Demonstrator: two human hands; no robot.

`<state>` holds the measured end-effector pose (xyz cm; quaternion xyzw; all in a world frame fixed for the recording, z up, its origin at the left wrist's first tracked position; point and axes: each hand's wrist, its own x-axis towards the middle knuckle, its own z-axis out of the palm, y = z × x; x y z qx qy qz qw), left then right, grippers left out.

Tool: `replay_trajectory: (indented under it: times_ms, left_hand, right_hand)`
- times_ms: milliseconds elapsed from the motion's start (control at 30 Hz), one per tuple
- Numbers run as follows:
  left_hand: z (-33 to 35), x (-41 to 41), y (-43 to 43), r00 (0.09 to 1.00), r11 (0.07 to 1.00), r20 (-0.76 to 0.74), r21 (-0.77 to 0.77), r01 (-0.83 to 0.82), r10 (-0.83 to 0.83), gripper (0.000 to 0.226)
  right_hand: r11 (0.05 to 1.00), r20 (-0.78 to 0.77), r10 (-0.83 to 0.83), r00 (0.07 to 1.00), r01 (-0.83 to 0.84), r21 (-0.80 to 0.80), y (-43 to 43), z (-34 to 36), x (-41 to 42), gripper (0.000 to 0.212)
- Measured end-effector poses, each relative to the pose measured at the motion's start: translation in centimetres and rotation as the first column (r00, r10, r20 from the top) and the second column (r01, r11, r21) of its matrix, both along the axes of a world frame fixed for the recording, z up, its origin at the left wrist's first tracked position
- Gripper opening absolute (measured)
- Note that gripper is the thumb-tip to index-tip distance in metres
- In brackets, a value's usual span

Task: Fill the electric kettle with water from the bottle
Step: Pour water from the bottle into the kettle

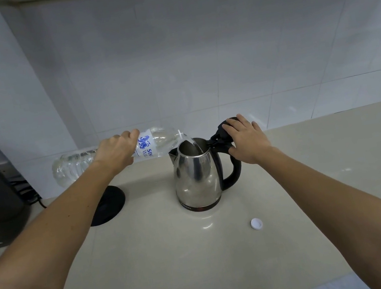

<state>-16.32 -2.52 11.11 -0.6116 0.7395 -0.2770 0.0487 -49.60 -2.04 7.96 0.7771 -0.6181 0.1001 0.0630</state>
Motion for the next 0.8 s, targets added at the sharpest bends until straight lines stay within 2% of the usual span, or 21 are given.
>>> replay_trajectory:
  times_ms: [333,633,700,800]
  left_hand:
    - [-1.0,-1.2,1.3,0.998,0.998,-0.032,0.037,-0.06,0.061,0.046]
    - [-2.2,-2.7,2.5,0.925,0.993,-0.362,0.066,-0.095,0.113,0.057]
    - [-2.6,-2.9,3.0,0.878,0.993,-0.464,0.055,-0.103,0.117,0.059]
    - [-3.0,-3.3,4.0,0.758,0.992,-0.645,0.0,-0.128,0.098,0.063]
  right_hand:
    - [0.999,-0.002,0.046,0.999,-0.046,0.029,0.2,0.4,-0.5,0.066]
    - [0.996,0.007,0.087,0.996,-0.087,0.03,0.4,0.3,-0.9,0.065]
    - [0.995,0.054,0.103,0.993,-0.102,-0.021,0.6,-0.1,-1.0,0.066]
    - [0.978,0.118,0.157,0.981,-0.138,-0.154,1.3,-1.1,-1.3,0.066]
